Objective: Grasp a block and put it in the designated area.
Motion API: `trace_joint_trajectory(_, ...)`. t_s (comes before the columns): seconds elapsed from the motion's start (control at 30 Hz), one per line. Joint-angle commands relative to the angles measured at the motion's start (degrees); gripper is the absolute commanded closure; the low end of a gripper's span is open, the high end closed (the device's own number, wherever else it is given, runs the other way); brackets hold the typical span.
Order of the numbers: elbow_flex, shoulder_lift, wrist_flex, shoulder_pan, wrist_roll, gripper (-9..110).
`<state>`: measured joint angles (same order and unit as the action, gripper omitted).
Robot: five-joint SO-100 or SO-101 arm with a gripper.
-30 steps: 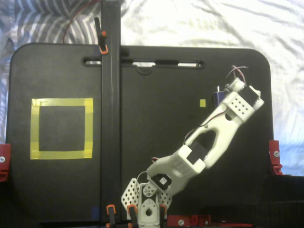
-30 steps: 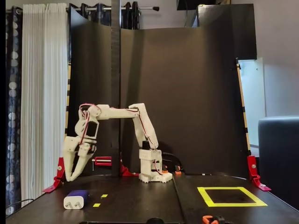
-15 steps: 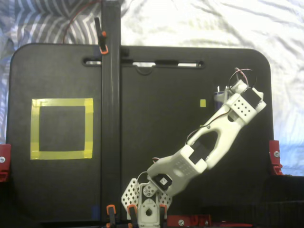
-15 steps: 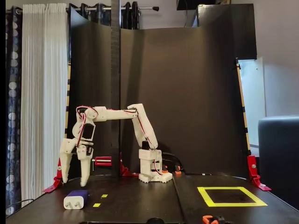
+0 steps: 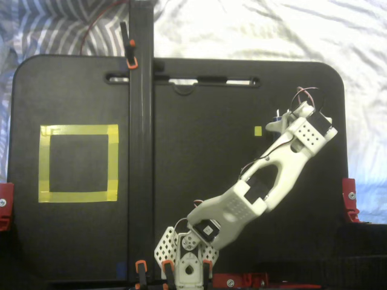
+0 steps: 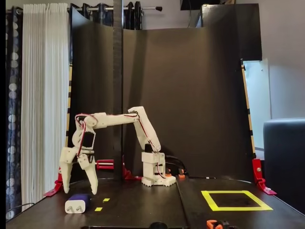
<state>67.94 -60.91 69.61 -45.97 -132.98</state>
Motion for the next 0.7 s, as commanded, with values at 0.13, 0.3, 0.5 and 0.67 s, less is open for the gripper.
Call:
trace_joint_trajectory(0.13, -1.93, 2.64, -3.25, -0.26, -0.62, 68)
trace_joint_trajectory(0.3, -1.93, 4.48, -4.92, -0.18, -0.88, 68)
trace_joint_trajectory(0.5, -1.93, 5.71, -5.27, 0.0, -1.41, 68)
trace_joint_trajectory(0.67, -1.93, 6.33, -5.45, 0.18, -1.76, 68)
